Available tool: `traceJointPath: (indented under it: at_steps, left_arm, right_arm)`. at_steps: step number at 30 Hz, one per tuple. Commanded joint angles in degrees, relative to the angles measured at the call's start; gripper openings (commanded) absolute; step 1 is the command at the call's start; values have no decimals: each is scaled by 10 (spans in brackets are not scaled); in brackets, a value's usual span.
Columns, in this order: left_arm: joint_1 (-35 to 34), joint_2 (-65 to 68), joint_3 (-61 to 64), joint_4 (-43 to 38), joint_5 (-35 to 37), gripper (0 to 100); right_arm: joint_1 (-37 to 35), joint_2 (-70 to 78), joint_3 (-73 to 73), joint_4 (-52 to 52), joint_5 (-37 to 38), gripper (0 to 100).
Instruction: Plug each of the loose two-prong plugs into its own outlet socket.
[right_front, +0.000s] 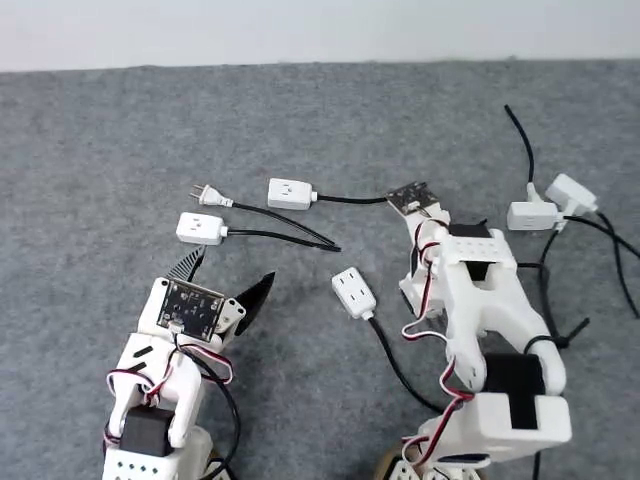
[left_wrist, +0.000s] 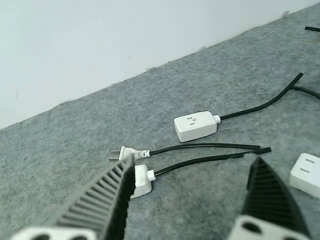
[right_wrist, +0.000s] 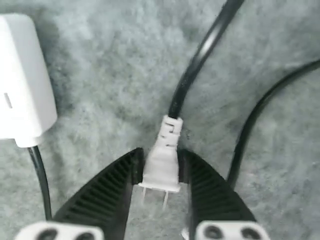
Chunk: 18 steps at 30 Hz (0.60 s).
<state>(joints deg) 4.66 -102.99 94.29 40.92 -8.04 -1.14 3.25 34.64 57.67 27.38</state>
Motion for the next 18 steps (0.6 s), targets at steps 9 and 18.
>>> traceJointPath:
  at_steps: [9, 18]
  left_arm:
    - [4, -1, -6, -18, -10, 349]
    - [4, -1, -6, -18, -10, 349]
  right_arm:
    - [2, 62, -40, 9, 4, 12]
    - [6, 63, -37, 6, -14, 9]
